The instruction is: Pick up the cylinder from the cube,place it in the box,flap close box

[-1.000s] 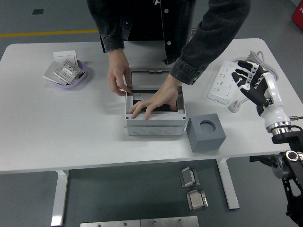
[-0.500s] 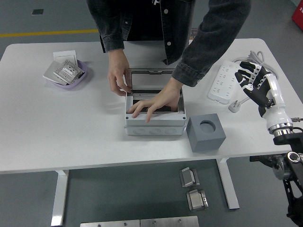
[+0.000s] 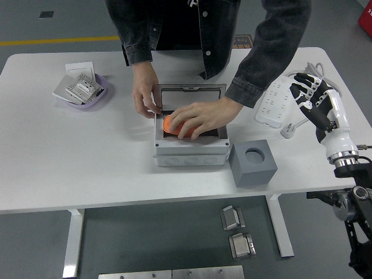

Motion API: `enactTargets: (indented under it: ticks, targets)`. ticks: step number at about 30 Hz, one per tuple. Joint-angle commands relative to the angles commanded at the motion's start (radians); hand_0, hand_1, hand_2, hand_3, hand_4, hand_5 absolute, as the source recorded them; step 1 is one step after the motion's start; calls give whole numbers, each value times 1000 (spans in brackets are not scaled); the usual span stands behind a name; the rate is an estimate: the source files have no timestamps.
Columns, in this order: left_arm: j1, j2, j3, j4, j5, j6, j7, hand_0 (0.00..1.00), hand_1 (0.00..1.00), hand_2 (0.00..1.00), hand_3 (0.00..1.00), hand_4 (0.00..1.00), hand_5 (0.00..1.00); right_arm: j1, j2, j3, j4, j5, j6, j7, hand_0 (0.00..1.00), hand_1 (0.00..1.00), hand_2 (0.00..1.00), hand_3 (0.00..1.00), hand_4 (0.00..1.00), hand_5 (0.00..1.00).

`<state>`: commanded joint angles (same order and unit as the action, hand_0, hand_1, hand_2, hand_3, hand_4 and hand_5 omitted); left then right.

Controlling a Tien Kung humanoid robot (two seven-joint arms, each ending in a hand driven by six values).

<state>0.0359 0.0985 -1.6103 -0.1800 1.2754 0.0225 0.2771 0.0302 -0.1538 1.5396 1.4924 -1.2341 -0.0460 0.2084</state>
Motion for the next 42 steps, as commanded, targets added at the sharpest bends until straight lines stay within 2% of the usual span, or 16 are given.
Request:
enactTargets:
  ticks: [8,22,33,34,39,40,42]
  targets:
    - [5,-1,3,0,-4,0,1,637,614,572,601,673,285,8,0,0,4,57,-3,17,774,742,769,696,883,387]
    - [3,-5,1,0,-3,0,-1,637,614,570,597,672,292,-5,-1,-3,5,20,-10,15,768,731,773,690,885,391]
    - [5,-8,0,0,-2,0,2,637,614,570,597,673,292,-21,22,-45,-17,-37,-65,68,769,731,764,690,885,392]
    - [5,-8,0,0,-2,0,2,637,614,570,597,672,290,-20,25,-49,-20,-39,-70,73,761,701,695,700,883,387]
    - [7,-10,0,0,0,-1,1,637,614,570,597,672,290,-11,48,-77,-48,-49,-100,106,761,701,695,700,883,387]
    - [6,-10,0,0,0,-1,0,637,614,569,597,662,276,-9,52,-84,-54,-48,-104,111,746,751,754,783,904,354]
    - [6,-11,0,0,0,-1,-1,637,614,569,597,662,276,-8,60,-99,-63,-44,-111,120,746,751,754,783,904,354]
